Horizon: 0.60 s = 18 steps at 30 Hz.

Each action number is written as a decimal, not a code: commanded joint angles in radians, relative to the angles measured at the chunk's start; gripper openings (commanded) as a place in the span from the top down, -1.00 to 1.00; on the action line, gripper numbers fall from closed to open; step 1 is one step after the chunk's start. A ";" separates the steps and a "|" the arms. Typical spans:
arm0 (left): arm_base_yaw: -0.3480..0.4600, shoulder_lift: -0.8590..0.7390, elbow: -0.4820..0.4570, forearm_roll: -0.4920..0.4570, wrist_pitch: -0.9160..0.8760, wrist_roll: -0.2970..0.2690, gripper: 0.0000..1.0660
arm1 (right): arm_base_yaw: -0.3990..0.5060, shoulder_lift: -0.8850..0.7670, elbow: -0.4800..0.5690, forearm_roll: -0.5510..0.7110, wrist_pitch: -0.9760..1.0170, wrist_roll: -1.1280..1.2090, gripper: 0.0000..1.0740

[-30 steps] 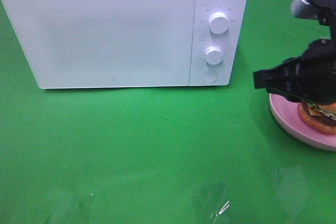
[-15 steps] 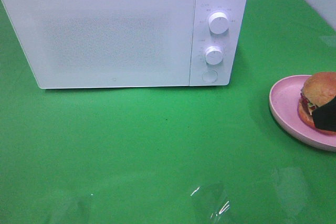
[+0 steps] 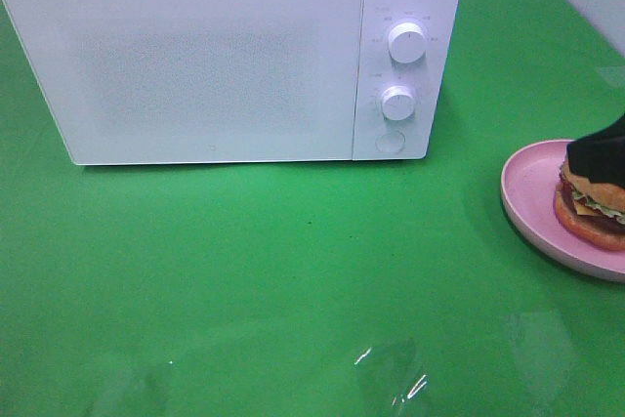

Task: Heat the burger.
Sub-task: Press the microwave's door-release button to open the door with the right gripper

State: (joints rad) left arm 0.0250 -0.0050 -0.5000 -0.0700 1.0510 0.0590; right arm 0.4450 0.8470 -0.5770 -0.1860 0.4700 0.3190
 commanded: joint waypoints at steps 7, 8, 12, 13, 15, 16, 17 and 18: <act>-0.004 -0.022 0.002 -0.002 -0.013 0.002 0.99 | -0.002 0.173 0.001 -0.008 -0.310 -0.010 1.00; -0.004 -0.022 0.002 -0.002 -0.013 0.002 0.99 | -0.002 0.173 0.001 -0.008 -0.310 -0.010 1.00; -0.004 -0.022 0.002 -0.002 -0.013 0.002 0.99 | -0.002 0.314 0.001 -0.008 -0.484 -0.009 1.00; -0.004 -0.022 0.002 -0.002 -0.013 0.002 0.99 | -0.002 0.388 0.001 -0.007 -0.582 0.006 1.00; -0.004 -0.022 0.002 -0.002 -0.013 0.002 0.99 | -0.002 0.473 0.001 0.000 -0.696 0.031 1.00; -0.004 -0.022 0.002 -0.002 -0.013 0.002 0.99 | -0.002 0.473 0.001 0.000 -0.696 0.031 1.00; -0.004 -0.022 0.002 -0.002 -0.013 0.002 0.99 | -0.002 0.551 0.000 0.000 -0.808 0.073 1.00; -0.004 -0.022 0.002 -0.002 -0.013 0.002 0.99 | -0.002 0.551 0.000 0.000 -0.808 0.073 1.00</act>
State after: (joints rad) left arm 0.0250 -0.0050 -0.5000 -0.0700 1.0510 0.0590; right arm 0.4450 1.3870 -0.5740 -0.1830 -0.2830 0.3810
